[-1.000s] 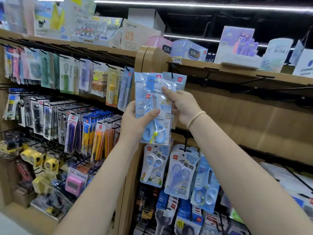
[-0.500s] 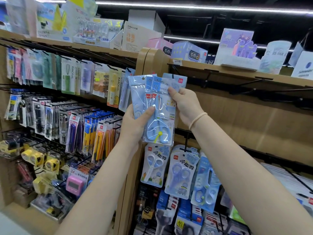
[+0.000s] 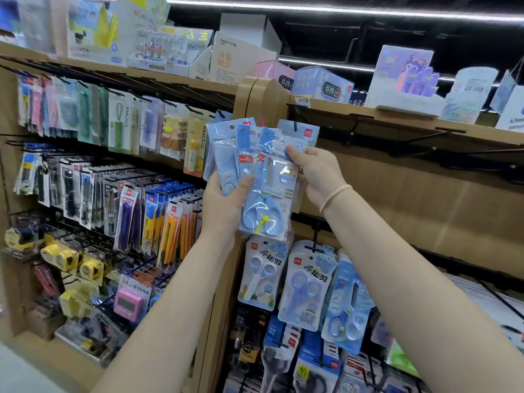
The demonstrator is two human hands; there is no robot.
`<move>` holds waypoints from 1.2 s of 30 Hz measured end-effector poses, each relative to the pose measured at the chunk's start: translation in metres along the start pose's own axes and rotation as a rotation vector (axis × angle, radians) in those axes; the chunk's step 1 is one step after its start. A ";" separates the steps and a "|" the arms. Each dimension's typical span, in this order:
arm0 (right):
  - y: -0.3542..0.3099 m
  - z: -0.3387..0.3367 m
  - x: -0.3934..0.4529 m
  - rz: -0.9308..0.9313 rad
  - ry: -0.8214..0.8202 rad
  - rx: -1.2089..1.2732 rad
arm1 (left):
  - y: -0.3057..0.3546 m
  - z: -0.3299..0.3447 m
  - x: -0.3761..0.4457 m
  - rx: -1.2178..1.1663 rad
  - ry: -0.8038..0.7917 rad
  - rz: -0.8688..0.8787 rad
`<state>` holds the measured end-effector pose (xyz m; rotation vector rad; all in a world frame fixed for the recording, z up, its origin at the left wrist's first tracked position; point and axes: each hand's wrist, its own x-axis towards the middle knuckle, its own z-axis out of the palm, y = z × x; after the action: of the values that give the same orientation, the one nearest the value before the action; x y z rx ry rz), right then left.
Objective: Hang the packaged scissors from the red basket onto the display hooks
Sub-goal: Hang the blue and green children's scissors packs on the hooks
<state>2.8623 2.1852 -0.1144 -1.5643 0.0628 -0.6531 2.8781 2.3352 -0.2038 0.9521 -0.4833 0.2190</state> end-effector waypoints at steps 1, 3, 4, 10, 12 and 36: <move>0.001 -0.001 0.003 -0.006 0.013 0.000 | -0.001 -0.001 0.000 0.011 0.005 0.005; 0.000 -0.006 0.010 -0.050 0.071 -0.006 | -0.002 -0.005 0.000 0.041 0.018 0.018; -0.002 -0.008 0.014 -0.086 0.111 -0.028 | -0.003 -0.007 0.000 0.059 0.024 0.024; -0.019 -0.006 0.033 -0.211 0.216 -0.153 | -0.006 -0.017 -0.001 0.114 0.041 0.024; -0.021 -0.002 0.040 -0.232 0.230 -0.206 | -0.007 -0.017 -0.001 0.119 0.045 0.023; -0.014 -0.009 0.011 -0.384 0.275 -0.522 | -0.003 -0.009 0.000 0.034 0.052 0.003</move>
<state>2.8627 2.1740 -0.0978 -1.9980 0.1495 -1.2260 2.8818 2.3414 -0.2105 0.9760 -0.4347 0.2550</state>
